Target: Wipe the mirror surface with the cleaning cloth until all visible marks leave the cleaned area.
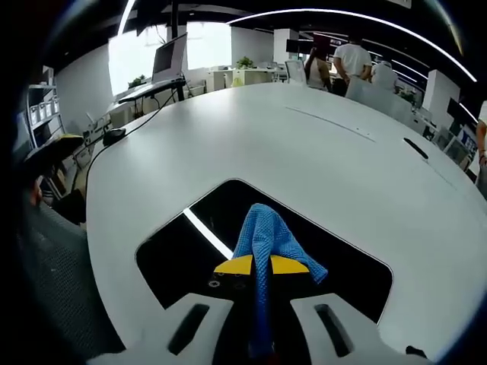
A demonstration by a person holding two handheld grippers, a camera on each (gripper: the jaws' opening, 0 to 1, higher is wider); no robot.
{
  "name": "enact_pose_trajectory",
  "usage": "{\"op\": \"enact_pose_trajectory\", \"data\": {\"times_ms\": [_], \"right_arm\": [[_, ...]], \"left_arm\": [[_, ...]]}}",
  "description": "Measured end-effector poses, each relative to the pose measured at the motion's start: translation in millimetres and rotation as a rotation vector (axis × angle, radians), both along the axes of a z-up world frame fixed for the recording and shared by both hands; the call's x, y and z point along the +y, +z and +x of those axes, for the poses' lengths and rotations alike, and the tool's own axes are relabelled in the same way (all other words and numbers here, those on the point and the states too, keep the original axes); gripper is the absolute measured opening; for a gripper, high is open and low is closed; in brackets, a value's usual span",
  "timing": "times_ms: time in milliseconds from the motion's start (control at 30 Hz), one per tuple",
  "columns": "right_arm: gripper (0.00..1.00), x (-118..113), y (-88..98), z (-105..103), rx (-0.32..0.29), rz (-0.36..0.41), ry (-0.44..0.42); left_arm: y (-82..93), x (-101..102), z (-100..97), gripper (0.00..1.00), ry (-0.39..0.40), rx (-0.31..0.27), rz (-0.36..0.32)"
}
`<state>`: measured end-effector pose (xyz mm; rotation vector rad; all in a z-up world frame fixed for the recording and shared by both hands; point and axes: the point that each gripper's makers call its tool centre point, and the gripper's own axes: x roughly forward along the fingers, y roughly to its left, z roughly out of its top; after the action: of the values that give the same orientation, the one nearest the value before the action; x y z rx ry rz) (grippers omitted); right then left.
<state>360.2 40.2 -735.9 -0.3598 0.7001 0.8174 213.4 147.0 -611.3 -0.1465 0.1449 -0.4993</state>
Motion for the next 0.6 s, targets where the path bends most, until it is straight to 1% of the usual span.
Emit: {"op": "enact_pose_trajectory", "data": {"times_ms": [300,600], "right_arm": [[0.00,-27,0.5,4,0.006,0.008,-0.048],[0.00,-52,-0.9,12,0.011,-0.003,-0.077]], "left_arm": [[-0.6,-1,0.1,0.97,-0.004,0.003,0.002],[-1.1,-2,-0.7,0.97,-0.011,0.006,0.003]]}}
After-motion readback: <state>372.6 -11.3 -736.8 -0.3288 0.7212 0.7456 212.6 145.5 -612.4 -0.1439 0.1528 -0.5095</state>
